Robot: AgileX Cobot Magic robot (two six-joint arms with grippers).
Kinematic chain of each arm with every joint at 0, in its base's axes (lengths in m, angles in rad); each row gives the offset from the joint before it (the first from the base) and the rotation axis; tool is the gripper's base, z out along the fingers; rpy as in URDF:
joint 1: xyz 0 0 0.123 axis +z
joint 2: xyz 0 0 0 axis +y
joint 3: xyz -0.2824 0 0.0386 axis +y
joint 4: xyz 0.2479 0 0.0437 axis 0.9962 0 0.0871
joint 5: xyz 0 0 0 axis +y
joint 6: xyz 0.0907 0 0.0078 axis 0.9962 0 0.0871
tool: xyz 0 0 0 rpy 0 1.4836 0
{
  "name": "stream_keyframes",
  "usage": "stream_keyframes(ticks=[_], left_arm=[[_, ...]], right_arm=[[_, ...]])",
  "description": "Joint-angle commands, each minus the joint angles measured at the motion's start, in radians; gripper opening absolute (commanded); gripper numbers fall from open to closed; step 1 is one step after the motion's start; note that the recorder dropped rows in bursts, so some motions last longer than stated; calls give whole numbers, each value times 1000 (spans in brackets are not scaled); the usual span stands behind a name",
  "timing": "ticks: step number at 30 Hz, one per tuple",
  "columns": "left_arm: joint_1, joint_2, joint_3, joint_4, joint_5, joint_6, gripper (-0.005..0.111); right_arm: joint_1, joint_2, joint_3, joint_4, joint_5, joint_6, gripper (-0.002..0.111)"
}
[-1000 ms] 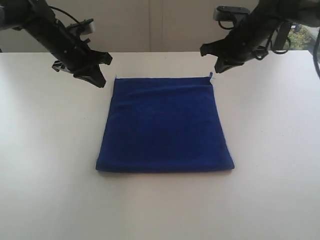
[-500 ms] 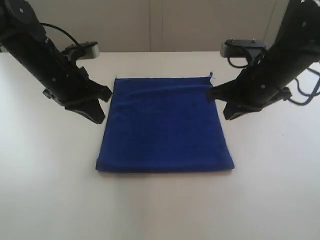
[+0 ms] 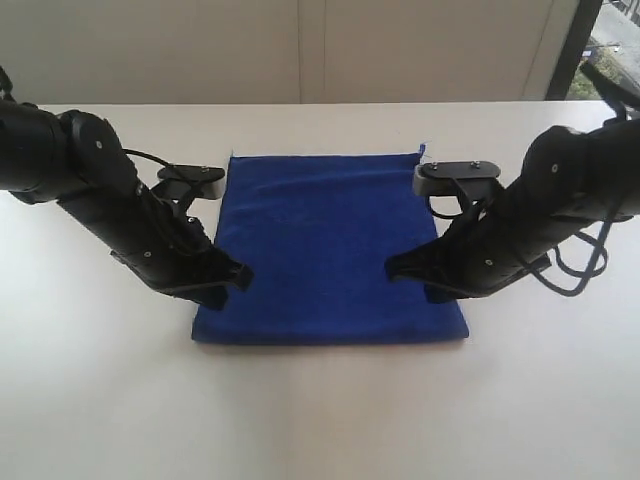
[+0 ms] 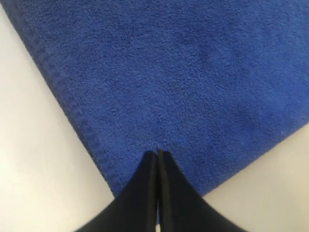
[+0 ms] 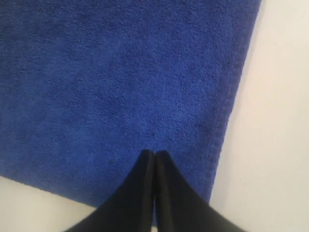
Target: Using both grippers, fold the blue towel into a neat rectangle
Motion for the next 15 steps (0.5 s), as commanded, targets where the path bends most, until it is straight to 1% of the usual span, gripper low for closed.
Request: stream_keyframes(ticks=[1, 8, 15], left_arm=[[-4, 19, 10, -14, -18, -16, 0], [-4, 85, 10, -7, 2, -33, 0], [-4, 90, 10, -7, 7, -43, 0]], right_arm=[[3, 53, 8, 6, -17, 10, 0], [3, 114, 9, 1, -6, 11, 0], [3, 68, 9, 1, -15, 11, 0]])
